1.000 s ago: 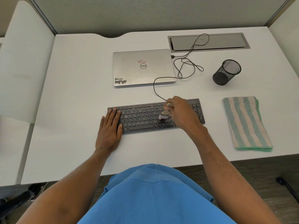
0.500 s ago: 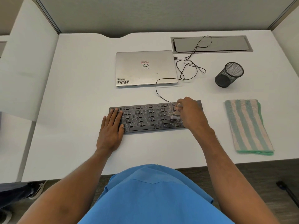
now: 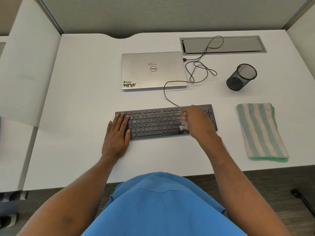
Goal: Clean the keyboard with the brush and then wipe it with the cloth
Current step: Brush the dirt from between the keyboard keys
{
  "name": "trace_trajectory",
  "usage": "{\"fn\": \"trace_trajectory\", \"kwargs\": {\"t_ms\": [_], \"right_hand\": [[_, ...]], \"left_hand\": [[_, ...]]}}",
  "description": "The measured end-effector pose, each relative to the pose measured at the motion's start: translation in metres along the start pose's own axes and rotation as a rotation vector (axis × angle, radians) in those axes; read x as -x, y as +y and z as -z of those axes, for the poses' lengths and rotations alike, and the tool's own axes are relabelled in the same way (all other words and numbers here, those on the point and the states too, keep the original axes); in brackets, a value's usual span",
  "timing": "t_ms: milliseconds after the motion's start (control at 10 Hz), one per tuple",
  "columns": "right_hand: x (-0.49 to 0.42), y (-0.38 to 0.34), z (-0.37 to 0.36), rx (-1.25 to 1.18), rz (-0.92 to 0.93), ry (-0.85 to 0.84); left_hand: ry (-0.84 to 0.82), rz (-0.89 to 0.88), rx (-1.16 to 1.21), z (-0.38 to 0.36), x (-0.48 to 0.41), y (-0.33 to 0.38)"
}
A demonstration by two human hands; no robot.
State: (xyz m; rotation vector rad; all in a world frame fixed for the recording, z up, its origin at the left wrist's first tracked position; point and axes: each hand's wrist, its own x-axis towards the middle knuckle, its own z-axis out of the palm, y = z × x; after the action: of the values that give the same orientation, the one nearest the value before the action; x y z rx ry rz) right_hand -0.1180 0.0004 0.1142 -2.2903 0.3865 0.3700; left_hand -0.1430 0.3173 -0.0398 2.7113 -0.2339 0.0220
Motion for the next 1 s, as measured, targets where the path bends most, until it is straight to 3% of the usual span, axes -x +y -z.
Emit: {"fn": "trace_trajectory", "kwargs": {"t_ms": [300,700,1000], "right_hand": [[0.002,-0.013,-0.011,0.066,0.079,-0.121],[-0.016,-0.022,0.026,0.176,0.183,0.134],[-0.039,-0.042,0.001,0.052,0.258,0.012]], "left_hand": [[0.0,-0.001,-0.002,0.0,0.0,0.0],[0.005,-0.003,0.0,0.001,0.0,0.0],[0.003,-0.005,0.006,0.001,0.0,0.0]]}}
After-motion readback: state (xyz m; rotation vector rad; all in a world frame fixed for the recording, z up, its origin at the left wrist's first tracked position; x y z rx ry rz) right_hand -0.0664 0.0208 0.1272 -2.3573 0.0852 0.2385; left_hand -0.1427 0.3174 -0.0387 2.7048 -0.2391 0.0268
